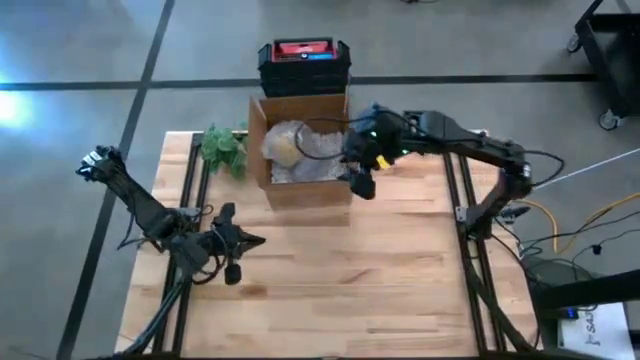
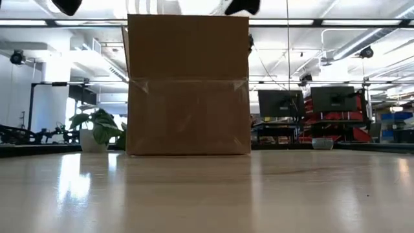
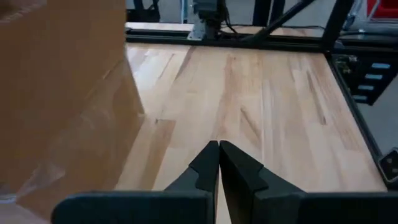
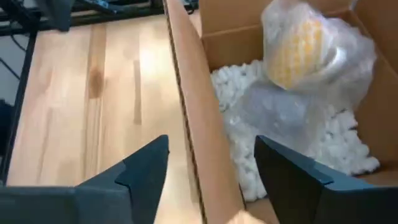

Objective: Wrap mug
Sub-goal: Return to Home Position

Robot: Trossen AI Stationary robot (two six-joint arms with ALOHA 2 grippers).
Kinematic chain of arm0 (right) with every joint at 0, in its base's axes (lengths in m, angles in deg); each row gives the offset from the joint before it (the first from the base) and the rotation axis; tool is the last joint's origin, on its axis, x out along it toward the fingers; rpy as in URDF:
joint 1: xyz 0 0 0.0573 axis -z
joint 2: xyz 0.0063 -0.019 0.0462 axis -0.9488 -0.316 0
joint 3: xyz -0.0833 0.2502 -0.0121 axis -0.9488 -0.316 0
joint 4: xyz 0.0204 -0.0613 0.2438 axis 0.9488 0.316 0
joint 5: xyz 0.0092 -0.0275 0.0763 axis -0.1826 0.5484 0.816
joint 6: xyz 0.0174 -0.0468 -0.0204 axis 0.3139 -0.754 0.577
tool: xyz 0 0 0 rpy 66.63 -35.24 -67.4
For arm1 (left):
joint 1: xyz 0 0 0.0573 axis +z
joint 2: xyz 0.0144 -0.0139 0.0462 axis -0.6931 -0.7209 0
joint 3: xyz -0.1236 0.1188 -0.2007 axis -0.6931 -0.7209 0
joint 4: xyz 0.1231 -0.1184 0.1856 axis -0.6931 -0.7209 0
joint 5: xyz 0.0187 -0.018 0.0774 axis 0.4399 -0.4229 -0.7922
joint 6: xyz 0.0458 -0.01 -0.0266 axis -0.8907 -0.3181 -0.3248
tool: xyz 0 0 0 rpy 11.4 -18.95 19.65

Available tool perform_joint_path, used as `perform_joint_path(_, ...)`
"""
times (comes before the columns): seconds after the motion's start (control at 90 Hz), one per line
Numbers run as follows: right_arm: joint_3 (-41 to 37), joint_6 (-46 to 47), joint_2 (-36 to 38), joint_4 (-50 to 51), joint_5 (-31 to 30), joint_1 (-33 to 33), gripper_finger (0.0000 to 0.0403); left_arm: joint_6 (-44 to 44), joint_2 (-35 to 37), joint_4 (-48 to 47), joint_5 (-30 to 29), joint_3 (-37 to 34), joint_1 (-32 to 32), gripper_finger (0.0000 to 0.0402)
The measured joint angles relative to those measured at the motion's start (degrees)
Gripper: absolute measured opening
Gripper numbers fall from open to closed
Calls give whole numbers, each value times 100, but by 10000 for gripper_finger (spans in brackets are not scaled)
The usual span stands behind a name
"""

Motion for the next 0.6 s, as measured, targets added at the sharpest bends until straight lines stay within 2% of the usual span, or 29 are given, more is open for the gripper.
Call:
perform_joint_path(0.078,-929,162,470,-599,9,-123,187,2,237,118,76,-238,60,0)
perform_joint_path(0.222,-2554,363,1547,-1886,19,-241,158,-38,726,694,627,-961,306,0)
perform_joint_path(0.333,-3741,585,2078,-2768,10,-323,130,-219,1163,1082,879,-1483,597,0)
perform_joint_path(0.6,-6219,1063,3114,-4622,214,-384,27,-1025,2044,2142,2275,-2608,1527,0)
